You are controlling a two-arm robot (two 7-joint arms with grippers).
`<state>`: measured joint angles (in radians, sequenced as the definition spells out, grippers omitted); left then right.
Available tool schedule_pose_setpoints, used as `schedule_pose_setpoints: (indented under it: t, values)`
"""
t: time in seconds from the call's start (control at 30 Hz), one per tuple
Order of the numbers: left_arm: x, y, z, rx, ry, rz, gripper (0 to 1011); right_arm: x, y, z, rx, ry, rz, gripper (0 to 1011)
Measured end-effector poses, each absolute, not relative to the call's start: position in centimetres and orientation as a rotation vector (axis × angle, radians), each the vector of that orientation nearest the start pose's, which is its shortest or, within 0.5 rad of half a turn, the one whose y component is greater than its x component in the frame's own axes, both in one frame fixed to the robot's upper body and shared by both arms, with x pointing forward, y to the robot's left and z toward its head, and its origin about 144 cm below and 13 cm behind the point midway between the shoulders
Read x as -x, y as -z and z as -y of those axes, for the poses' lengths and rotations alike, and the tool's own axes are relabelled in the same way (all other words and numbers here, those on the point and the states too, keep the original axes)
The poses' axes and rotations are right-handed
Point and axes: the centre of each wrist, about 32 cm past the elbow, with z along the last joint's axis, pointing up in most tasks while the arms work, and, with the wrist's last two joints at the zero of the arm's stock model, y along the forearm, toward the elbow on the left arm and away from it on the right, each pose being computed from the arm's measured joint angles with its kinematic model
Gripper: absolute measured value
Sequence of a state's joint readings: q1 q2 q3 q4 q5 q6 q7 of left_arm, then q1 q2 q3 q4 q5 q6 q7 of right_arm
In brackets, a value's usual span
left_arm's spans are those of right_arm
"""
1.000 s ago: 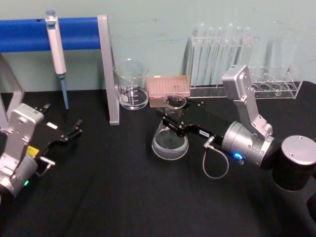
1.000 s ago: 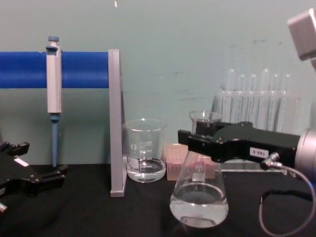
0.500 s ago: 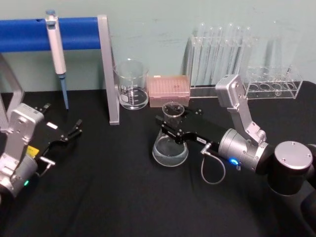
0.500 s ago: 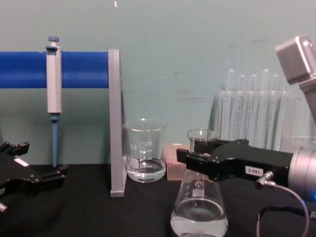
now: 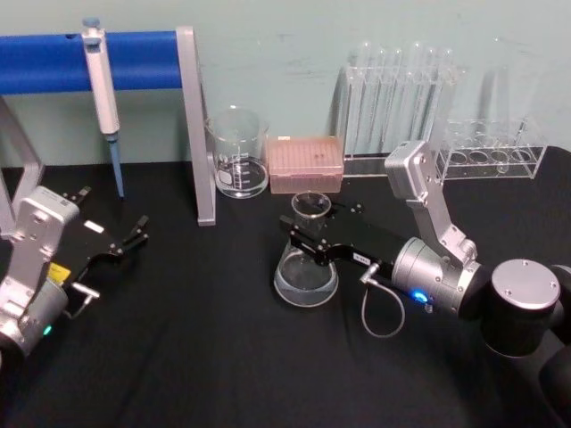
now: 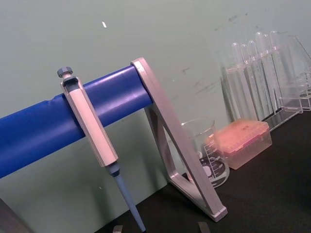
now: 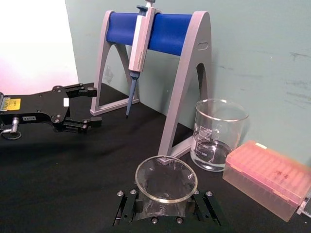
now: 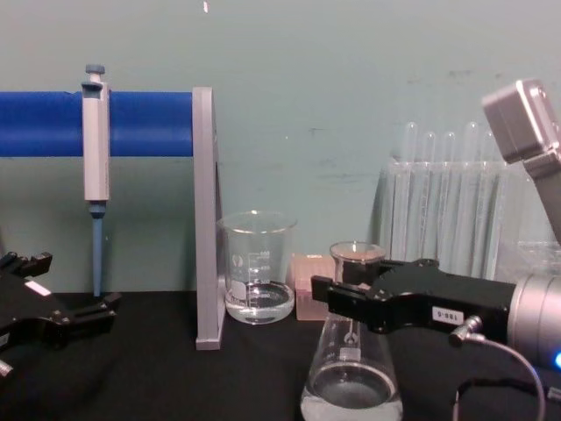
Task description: Grasp the erlenmeyer flask with one hand, shake it three times, then place it back.
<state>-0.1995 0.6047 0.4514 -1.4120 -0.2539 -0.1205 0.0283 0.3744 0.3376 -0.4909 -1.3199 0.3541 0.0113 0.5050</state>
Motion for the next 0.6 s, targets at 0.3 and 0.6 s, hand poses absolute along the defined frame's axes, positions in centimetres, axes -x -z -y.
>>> schedule_pose_setpoints:
  t: [0.3,0.6]
  values:
    - [-48.86,-113.98,-30.97,-0.304,-1.248,0.285,1001,-53.70,-116.28,21.15,0.125,0.712,0.015,456]
    - [-48.86,-113.98,-30.97,-0.304,-1.248,0.285,1001,-53.52,-116.16,21.17,0.126,0.715,0.010,456]
